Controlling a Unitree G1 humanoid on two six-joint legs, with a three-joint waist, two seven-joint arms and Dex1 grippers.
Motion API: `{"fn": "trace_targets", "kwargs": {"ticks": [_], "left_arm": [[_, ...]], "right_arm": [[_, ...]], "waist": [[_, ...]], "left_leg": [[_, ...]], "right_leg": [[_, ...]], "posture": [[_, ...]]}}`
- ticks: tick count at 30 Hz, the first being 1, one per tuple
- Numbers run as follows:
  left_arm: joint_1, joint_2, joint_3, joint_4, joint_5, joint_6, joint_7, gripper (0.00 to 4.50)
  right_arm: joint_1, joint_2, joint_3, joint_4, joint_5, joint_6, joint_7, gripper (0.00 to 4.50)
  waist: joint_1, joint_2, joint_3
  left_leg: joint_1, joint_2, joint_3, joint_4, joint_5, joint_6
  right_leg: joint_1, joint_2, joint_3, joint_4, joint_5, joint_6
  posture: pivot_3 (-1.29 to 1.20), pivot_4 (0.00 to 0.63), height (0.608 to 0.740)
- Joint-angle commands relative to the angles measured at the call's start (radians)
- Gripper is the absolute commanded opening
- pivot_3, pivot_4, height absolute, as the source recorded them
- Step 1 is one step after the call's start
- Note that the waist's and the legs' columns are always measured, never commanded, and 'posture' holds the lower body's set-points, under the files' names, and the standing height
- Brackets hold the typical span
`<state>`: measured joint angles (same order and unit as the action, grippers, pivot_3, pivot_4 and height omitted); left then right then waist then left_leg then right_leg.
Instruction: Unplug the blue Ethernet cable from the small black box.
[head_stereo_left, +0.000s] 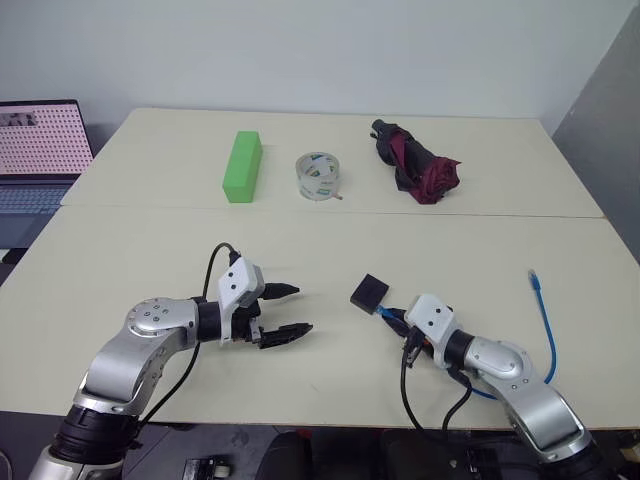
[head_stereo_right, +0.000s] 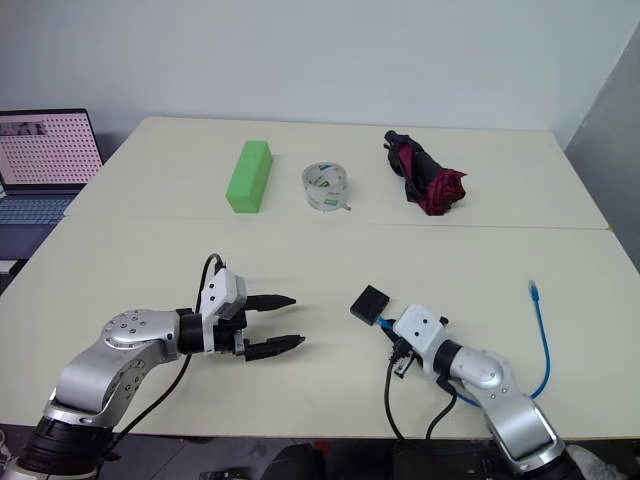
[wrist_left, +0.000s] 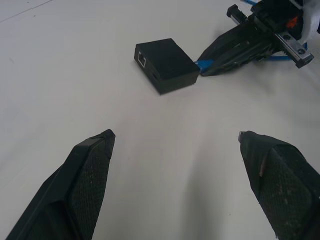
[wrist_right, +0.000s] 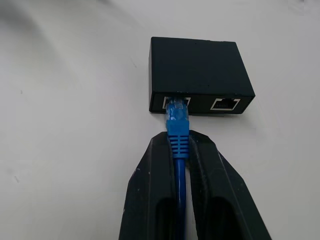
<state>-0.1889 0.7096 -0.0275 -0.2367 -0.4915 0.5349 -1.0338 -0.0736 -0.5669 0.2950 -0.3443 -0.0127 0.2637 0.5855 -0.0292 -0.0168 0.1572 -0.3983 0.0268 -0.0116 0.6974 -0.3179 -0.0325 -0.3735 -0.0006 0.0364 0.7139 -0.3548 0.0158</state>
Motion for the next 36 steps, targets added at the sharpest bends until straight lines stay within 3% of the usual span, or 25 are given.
{"fn": "trace_targets", "kwargs": {"ticks": [1, 5, 9, 17, 27, 32, 34, 36], "left_arm": [[-0.047, -0.029, 0.066, -0.007, -0.152, 0.14, 0.004, 4.22], [-0.087, -0.058, 0.093, 0.008, -0.242, 0.237, 0.017, 4.22], [-0.13, -0.1, 0.112, 0.003, -0.311, 0.3, 0.054, 4.22], [-0.153, -0.156, 0.084, -0.008, -0.356, 0.345, 0.08, 4.22], [-0.154, -0.161, 0.077, -0.014, -0.383, 0.362, 0.067, 2.33], [-0.155, -0.162, 0.068, -0.012, -0.38, 0.357, 0.068, 1.15], [-0.155, -0.161, 0.064, -0.008, -0.373, 0.352, 0.065, 0.79], [-0.155, -0.161, 0.062, -0.007, -0.37, 0.351, 0.063, 0.79]], "right_arm": [[-0.096, -0.08, 0.011, 0.042, -0.105, -0.293, 0.051, 0.12], [-0.203, -0.136, 0.023, 0.156, -0.184, -0.592, 0.065, 0.11], [-0.274, -0.143, 0.025, 0.226, -0.198, -0.771, 0.08, 0.11], [-0.339, -0.142, 0.026, 0.271, -0.19, -0.92, 0.121, 0.11], [-0.348, -0.129, 0.016, 0.279, -0.189, -0.95, 0.129, 0.11], [-0.36, -0.121, 0.02, 0.288, -0.203, -0.98, 0.12, 0.11], [-0.364, -0.121, 0.025, 0.292, -0.209, -0.991, 0.126, 0.11], [-0.366, -0.125, 0.033, 0.295, -0.209, -1.002, 0.136, 0.11]], "waist": [[-0.001, 0.0, 0.0], [-0.002, 0.0, 0.0], [-0.001, 0.0, 0.0], [-0.002, 0.0, 0.0], [-0.001, 0.0, 0.0], [-0.001, 0.0, 0.0], [-0.001, 0.0, 0.0], [-0.001, 0.0, 0.0]], "left_leg": [[0.0, 0.0, 0.0, 0.0, 0.0, 0.0], [0.0, 0.0, 0.0, 0.0, 0.0, 0.0], [-0.001, 0.0, 0.0, 0.001, 0.0, 0.0], [0.0, 0.001, 0.0, 0.001, 0.0, -0.001], [0.0, 0.001, 0.0, 0.002, 0.0, -0.001], [0.0, 0.001, 0.0, 0.002, 0.0, -0.001], [0.0, 0.001, 0.0, 0.002, 0.0, -0.001], [0.0, 0.001, 0.0, 0.002, 0.0, -0.001]], "right_leg": [[0.0, 0.0, 0.0, 0.0, 0.0, 0.0], [0.0, 0.0, -0.001, 0.0, 0.0, 0.0], [0.0, 0.0, -0.001, 0.0, 0.0, 0.0], [0.0, 0.0, -0.001, 0.001, 0.0, 0.0], [0.0, 0.0, 0.0, 0.001, 0.0, 0.0], [0.0, 0.0, 0.0, 0.001, 0.0, 0.0], [0.0, 0.0, 0.0, 0.001, 0.0, 0.0], [0.0, 0.0, 0.0, 0.001, 0.0, 0.0]], "posture": [[0.0, 0.15, 0.74], [0.0, 0.15, 0.74], [0.0, 0.15, 0.74], [0.0, 0.15, 0.74], [0.0, 0.15, 0.74], [0.0, 0.15, 0.74], [0.0, 0.15, 0.74], [0.0, 0.15, 0.74]]}}
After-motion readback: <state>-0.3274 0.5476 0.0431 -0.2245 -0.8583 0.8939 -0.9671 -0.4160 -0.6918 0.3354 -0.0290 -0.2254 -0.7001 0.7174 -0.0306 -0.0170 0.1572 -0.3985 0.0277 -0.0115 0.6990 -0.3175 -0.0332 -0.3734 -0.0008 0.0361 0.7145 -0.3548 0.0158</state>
